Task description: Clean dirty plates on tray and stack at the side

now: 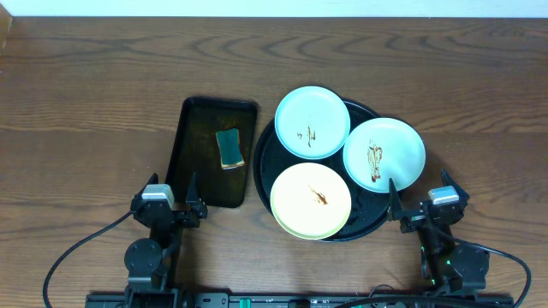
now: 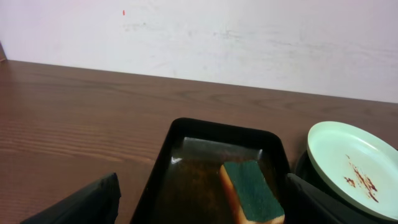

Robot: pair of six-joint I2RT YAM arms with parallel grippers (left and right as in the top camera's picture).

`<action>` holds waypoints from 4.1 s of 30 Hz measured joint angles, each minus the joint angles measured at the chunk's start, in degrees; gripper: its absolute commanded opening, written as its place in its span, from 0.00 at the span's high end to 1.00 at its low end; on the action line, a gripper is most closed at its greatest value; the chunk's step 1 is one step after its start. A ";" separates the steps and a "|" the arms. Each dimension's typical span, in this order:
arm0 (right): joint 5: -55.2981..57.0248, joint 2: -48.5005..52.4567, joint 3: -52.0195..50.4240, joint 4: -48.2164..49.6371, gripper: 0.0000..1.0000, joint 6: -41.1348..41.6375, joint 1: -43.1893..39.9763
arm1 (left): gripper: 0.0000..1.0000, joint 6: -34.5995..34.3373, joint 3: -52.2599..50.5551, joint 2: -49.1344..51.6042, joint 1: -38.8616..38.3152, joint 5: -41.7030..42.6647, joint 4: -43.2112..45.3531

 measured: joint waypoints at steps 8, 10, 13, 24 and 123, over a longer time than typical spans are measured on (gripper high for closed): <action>-0.02 0.70 0.00 0.00 0.01 2.89 0.00 | 0.18 0.00 0.22 0.94 0.00 0.00 -0.66; -0.02 0.70 0.00 -0.07 0.01 4.74 0.00 | 0.17 -0.02 1.62 2.12 0.00 0.02 -3.50; 0.02 0.72 0.33 -1.25 0.01 8.11 0.00 | 0.18 0.00 3.69 4.98 0.00 0.26 -8.61; -0.02 10.10 12.61 -19.85 0.01 16.76 -0.04 | 0.17 -0.02 27.76 31.71 0.00 0.59 -25.00; 4.11 71.65 46.21 -41.94 0.25 37.70 22.40 | 0.64 -11.43 65.29 104.52 -11.82 -0.02 -31.34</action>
